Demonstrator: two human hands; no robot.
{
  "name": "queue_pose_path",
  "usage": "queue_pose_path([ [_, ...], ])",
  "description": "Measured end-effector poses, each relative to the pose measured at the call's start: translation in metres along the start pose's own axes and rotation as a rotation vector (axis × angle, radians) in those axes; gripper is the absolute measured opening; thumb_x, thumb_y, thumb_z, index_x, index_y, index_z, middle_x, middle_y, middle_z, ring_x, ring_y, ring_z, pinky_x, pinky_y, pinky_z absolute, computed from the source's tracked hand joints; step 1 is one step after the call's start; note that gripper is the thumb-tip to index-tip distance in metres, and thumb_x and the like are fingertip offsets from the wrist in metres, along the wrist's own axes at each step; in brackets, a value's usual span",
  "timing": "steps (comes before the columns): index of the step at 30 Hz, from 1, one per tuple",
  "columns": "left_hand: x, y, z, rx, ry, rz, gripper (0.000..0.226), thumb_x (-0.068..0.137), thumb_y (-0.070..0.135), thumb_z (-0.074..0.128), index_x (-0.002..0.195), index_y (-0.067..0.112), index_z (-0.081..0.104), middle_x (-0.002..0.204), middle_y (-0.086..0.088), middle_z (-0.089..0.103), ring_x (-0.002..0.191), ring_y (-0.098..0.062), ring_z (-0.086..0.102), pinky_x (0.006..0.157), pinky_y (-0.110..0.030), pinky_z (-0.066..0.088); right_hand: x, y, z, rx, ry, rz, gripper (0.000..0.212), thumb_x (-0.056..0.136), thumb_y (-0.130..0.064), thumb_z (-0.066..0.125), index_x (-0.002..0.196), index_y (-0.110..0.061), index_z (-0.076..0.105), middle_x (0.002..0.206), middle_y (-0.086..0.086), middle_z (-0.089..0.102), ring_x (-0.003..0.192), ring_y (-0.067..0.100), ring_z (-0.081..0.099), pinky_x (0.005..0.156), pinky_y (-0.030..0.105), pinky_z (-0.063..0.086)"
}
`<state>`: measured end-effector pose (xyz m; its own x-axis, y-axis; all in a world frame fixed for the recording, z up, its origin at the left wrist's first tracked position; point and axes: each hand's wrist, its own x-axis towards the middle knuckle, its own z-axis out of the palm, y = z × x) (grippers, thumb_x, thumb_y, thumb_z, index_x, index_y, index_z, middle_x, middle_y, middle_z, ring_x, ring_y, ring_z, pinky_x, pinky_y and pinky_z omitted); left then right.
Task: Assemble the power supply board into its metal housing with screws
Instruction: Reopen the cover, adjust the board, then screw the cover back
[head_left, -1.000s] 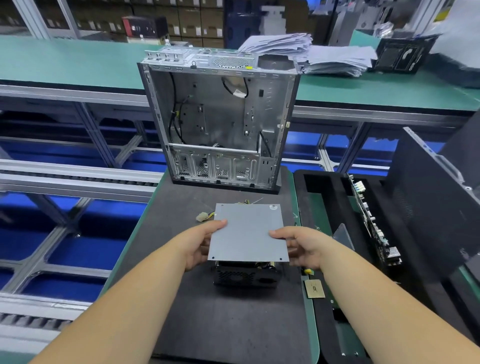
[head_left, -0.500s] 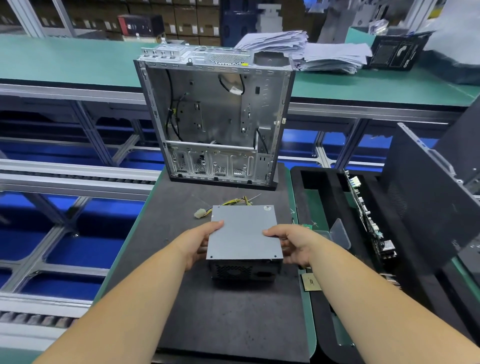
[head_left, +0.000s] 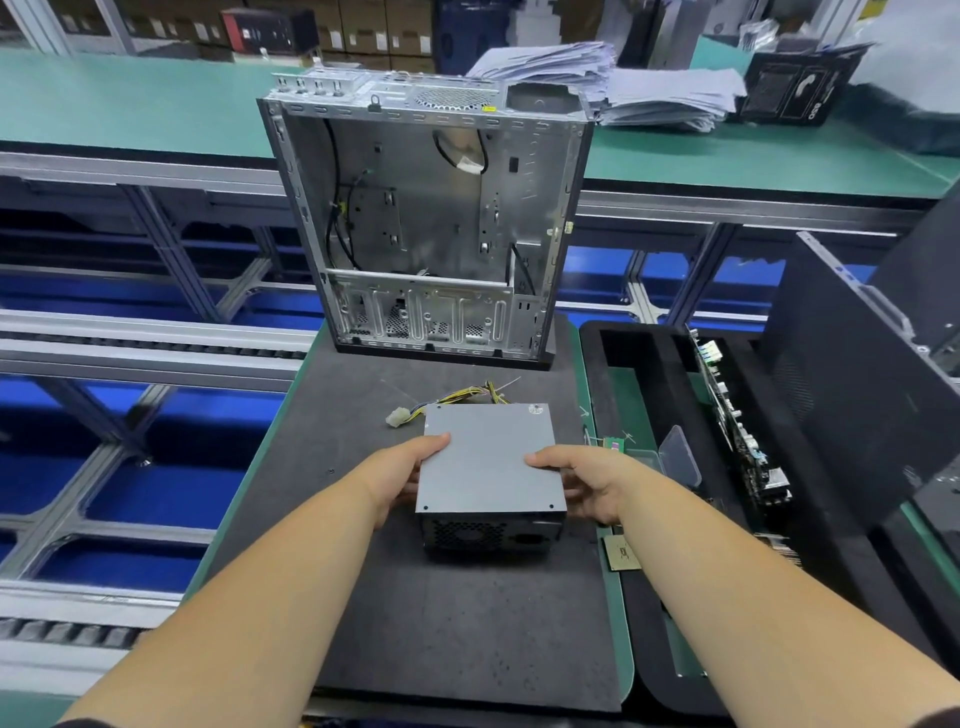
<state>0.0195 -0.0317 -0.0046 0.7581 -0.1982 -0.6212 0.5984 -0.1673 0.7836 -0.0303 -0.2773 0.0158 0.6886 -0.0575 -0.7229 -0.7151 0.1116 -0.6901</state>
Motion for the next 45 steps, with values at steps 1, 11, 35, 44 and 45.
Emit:
queue_pose_path([
  [1,0.000,0.000,0.000,0.005,-0.004,-0.003,0.034,0.080,0.048,0.072,0.090,0.016,0.075,0.083,-0.001,0.077,0.065,-0.013,0.072,0.066,-0.026,0.051,0.001,0.000,0.000,-0.007,0.000,-0.002,0.018,0.077,-0.015,0.079,0.092,-0.010,0.069,0.071,0.006,0.074,0.055,0.016,0.069,0.060,0.030,0.054],
  [11,0.006,-0.001,-0.002,0.106,-0.027,-0.013,0.039,0.083,0.053,0.068,0.093,0.017,0.074,0.086,-0.001,0.077,0.072,-0.015,0.073,0.078,-0.030,0.051,0.011,0.001,-0.004,-0.023,-0.064,0.016,0.013,0.084,-0.013,0.074,0.094,-0.008,0.068,0.065,0.000,0.071,0.040,0.009,0.058,0.054,0.025,0.048],
  [35,0.014,0.002,-0.006,0.083,-0.049,-0.046,0.033,0.085,0.039,0.071,0.100,0.011,0.073,0.094,-0.006,0.077,0.093,-0.023,0.072,0.094,-0.039,0.055,0.027,-0.001,-0.011,-0.188,-0.006,-0.018,0.029,0.084,-0.025,0.076,0.105,-0.006,0.071,0.102,0.012,0.075,0.089,0.027,0.066,0.086,0.037,0.051],
  [44,0.015,0.006,-0.004,0.082,-0.035,-0.051,0.030,0.087,0.038,0.069,0.098,0.010,0.073,0.091,-0.008,0.077,0.088,-0.024,0.071,0.094,-0.042,0.054,0.025,-0.010,-0.008,-0.281,0.041,-0.030,0.027,0.087,-0.028,0.074,0.102,-0.006,0.071,0.098,0.009,0.075,0.091,0.026,0.068,0.096,0.043,0.052],
  [45,0.015,0.006,-0.004,0.083,-0.033,-0.048,0.031,0.088,0.038,0.069,0.098,0.009,0.073,0.091,-0.008,0.077,0.088,-0.024,0.072,0.093,-0.041,0.055,0.025,-0.011,-0.007,-0.288,0.050,-0.035,0.025,0.087,-0.027,0.074,0.101,-0.006,0.071,0.097,0.009,0.075,0.090,0.025,0.068,0.095,0.042,0.053],
])
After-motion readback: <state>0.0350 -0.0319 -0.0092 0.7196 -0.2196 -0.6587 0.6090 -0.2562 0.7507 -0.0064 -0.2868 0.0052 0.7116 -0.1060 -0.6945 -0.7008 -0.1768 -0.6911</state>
